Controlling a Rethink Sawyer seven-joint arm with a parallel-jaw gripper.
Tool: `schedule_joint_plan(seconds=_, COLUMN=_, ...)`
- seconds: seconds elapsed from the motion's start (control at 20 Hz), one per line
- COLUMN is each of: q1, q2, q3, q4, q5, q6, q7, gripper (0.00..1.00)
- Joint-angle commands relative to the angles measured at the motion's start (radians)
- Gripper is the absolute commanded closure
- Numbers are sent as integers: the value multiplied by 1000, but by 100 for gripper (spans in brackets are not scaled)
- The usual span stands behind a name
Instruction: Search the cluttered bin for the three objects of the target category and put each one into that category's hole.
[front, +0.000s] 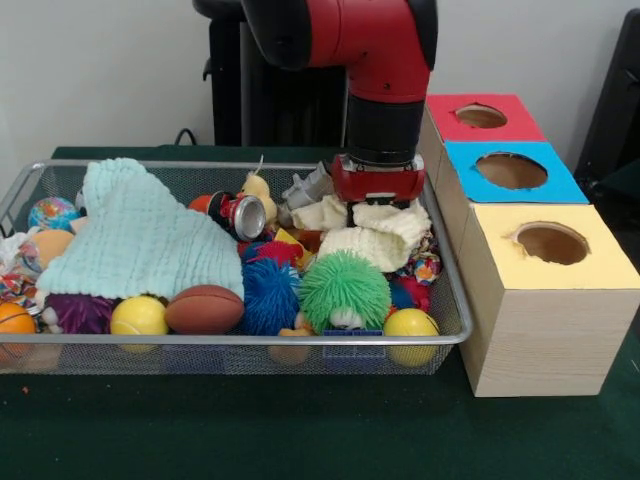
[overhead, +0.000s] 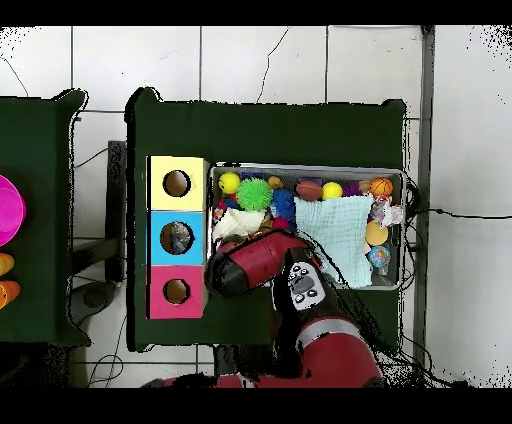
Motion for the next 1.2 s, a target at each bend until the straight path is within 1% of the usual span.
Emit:
schedule_joint_plan(seconds=0.05, q1=21, q2=111, q3=-131, q4=-53, q5=110, q6=-47, q7=269, gripper=0)
schedule_joint_plan(seconds=0.25, q1=-48, q2=55, q3=-103, q4=-20, q5=87, q6=-14, q7=143, gripper=0)
schedule_joint_plan(seconds=0.5, q1=-130, q2=-26, q3=-60, q4=28, q5=65, q6=37, q7=53, gripper=0)
schedule_joint_plan(seconds=0.55, q1=-152, q2=-46, q3=-42, q4=39, q5=63, q6=51, q7=31, gripper=0)
schedule_joint_plan(seconds=0.7, q1=-243, q2=-120, q3=54, q4=84, q5=72, q6=110, q7=-60, gripper=0)
schedule_joint_plan(seconds=0.9, q1=-355, q2=-197, q3=185, q4=115, q5=103, q6=221, q7=-174, gripper=0)
schedule_joint_plan(seconds=1.05, q1=-415, q2=-234, q3=258, q4=125, q5=100, q6=276, q7=-227, gripper=0)
schedule_joint_plan(seconds=1.2, q1=-458, q2=-232, q3=310, q4=109, q5=87, q6=313, q7=-260, gripper=0)
